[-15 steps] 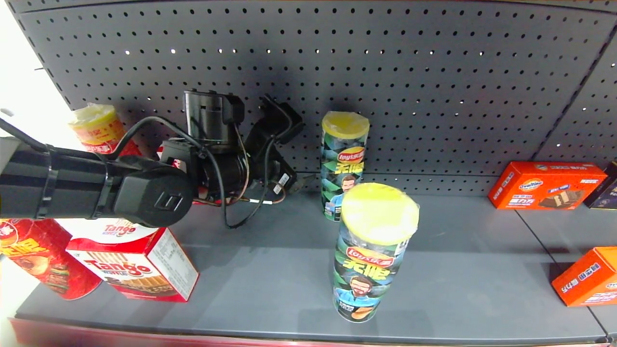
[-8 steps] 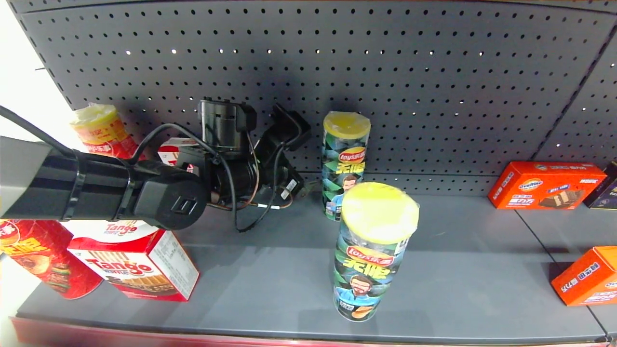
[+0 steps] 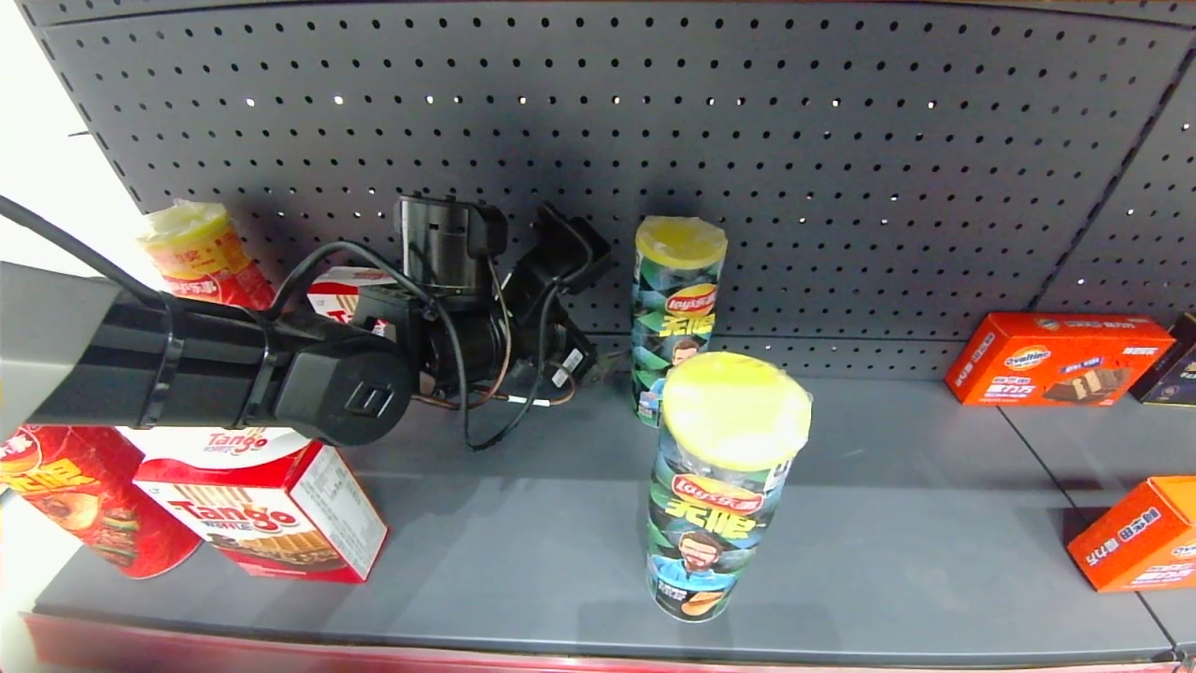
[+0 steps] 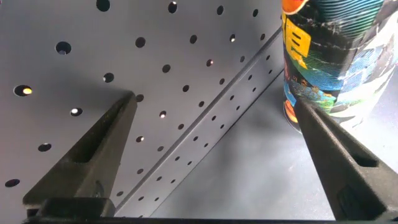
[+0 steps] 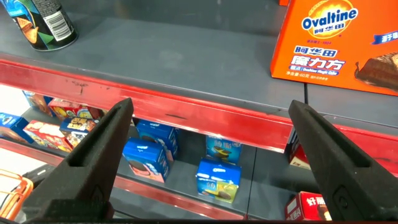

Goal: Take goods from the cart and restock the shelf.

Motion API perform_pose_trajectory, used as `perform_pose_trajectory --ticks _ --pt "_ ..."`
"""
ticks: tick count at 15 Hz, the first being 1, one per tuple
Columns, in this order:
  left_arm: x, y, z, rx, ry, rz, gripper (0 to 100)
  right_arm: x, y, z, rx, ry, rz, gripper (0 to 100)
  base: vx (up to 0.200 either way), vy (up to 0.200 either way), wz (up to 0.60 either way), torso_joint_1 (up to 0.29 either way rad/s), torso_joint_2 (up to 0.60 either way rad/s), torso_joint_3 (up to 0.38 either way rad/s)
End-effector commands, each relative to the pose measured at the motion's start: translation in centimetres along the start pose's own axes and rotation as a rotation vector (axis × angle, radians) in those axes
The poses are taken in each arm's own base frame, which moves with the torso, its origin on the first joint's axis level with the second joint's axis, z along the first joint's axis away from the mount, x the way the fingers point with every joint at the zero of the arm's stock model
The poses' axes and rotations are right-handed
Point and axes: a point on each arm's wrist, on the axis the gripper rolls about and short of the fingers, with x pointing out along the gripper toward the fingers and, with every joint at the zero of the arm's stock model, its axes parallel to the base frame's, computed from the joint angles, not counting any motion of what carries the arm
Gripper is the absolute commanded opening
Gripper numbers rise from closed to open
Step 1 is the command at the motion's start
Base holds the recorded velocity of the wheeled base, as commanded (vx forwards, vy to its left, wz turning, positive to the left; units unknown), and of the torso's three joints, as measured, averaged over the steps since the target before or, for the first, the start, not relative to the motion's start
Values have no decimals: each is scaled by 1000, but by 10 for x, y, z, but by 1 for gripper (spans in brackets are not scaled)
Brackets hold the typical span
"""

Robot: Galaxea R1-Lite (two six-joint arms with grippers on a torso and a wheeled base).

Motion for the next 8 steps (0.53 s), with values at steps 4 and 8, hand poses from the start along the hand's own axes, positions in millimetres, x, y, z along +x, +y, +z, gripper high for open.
perform_pose_trajectory --ticks 4,8 --pt "2 -2 0 1 1 -7 100 0 0 0 0 1 0 100 0 0 0 0 0 0" --pt "1 -2 1 2 -7 -4 100 0 0 0 0 1 0 100 0 0 0 0 0 0"
